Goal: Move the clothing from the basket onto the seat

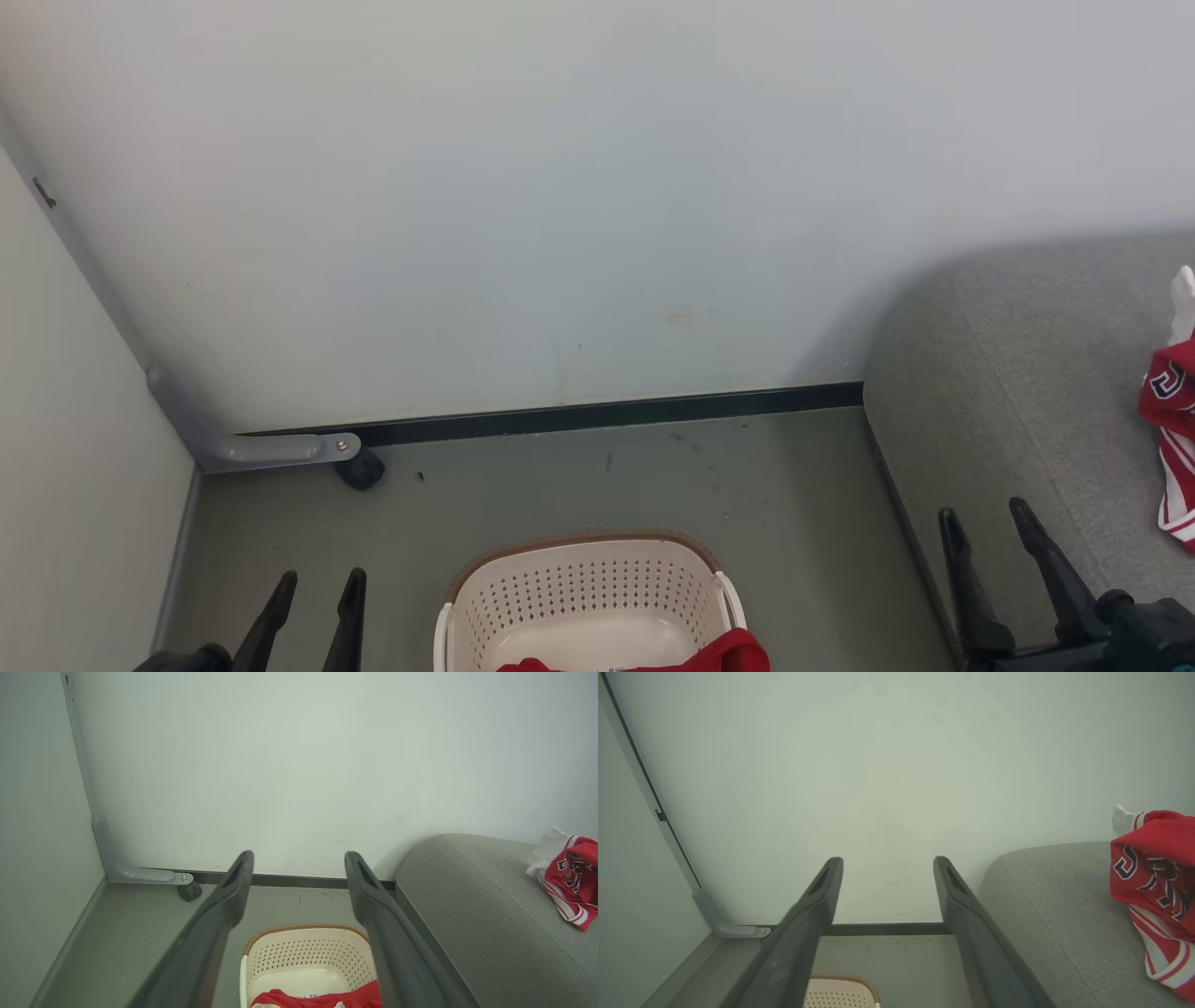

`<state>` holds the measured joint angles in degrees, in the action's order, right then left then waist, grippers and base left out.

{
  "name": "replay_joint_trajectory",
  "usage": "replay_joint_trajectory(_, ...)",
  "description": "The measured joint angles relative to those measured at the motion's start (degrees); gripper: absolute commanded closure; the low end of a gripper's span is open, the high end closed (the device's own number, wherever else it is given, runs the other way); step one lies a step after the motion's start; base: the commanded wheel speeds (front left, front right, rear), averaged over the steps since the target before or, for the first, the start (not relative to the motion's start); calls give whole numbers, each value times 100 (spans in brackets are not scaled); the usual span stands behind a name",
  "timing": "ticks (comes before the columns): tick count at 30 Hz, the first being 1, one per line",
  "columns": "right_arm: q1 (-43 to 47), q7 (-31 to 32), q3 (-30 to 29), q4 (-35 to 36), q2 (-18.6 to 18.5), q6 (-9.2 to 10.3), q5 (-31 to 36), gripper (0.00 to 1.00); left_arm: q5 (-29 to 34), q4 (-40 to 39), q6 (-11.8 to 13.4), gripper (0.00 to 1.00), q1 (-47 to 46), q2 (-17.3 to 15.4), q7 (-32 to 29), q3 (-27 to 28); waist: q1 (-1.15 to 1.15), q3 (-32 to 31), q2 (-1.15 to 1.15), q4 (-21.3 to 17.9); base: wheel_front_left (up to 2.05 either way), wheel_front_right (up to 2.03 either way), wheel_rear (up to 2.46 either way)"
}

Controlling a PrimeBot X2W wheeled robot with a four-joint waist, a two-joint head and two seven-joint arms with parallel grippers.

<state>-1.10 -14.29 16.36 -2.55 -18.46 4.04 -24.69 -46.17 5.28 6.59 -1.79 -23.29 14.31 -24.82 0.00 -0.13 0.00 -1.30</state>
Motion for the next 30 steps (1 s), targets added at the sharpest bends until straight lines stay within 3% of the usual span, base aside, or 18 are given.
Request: replay_joint_trajectory(30,18,-1,-178,242,192,-211,205,0,307,-188,-90,0,96,121,0,157,0,394,0,-192,0,0,0)
